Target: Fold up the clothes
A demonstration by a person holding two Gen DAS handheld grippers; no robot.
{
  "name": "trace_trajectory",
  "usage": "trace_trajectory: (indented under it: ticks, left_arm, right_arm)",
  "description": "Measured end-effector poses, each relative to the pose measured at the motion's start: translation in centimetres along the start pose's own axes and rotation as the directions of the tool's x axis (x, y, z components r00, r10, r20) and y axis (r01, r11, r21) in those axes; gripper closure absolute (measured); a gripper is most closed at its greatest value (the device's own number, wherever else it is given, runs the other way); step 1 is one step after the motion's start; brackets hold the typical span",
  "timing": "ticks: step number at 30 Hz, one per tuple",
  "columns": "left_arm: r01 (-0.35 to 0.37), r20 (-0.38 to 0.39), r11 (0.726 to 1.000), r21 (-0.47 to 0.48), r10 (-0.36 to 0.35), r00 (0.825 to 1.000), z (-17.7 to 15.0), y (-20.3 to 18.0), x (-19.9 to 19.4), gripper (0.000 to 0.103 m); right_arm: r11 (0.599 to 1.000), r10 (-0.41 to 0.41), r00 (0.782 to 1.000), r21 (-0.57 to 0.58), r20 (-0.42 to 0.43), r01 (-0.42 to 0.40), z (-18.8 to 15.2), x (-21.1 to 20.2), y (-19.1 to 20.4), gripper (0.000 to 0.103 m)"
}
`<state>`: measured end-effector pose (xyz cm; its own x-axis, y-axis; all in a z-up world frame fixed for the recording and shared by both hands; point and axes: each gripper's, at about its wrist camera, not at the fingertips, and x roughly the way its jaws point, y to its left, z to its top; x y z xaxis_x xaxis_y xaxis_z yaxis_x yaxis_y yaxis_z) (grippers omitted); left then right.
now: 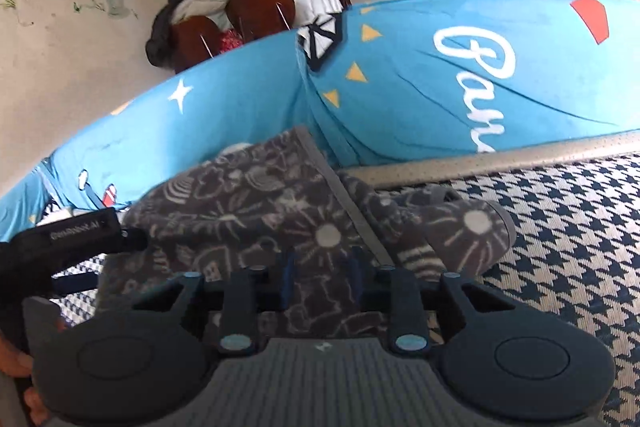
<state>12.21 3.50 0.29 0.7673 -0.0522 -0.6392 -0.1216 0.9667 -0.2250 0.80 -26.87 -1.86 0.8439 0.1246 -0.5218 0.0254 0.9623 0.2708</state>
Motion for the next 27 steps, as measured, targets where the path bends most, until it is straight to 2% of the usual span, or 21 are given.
trace_trajectory:
  ticks: [6, 11, 15, 20, 24, 27]
  left_arm:
    - [-0.013, -0.014, 1.0, 0.004, 0.013, 1.0, -0.1, -0.2, 0.3, 0.001]
    - [-0.006, -0.025, 1.0, 0.004, 0.006, 1.0, 0.2, 0.0, 0.0, 0.001]
    - [-0.002, -0.013, 0.999, 0.036, 0.002, 1.0, 1.1, 0.1, -1.0, 0.003]
    - [-0.013, -0.004, 0.999, 0.052, 0.013, 1.0, 1.3, 0.5, -1.6, 0.003]
    - [-0.011, -0.007, 0.997, 0.07, 0.012, 1.0, 1.3, 0.6, -1.6, 0.003]
    - [-0.008, -0.018, 0.998, 0.057, 0.009, 1.0, 1.3, 0.8, -1.1, 0.003]
  right_arm:
    - [0.999, 0.005, 1.0, 0.031, -0.016, -0.005, -0.4, 0.6, -0.8, 0.082]
    - [1.0, -0.011, 1.0, 0.024, 0.007, 0.011, 0.1, -1.4, -0.4, 0.081]
    - [0.995, 0.101, 0.994, -0.027, 0.03, -0.1, 0.4, -3.7, 1.1, 0.08]
    - [0.96, 0.257, 0.966, -0.108, -0.011, -0.257, -0.7, -5.9, 3.7, 0.08]
    - [0.928, 0.332, 0.941, -0.158, -0.057, -0.337, -2.1, -6.3, 5.6, 0.08]
    - [0.915, 0.332, 0.935, -0.2, -0.123, -0.351, -3.5, -5.7, 6.5, 0.08]
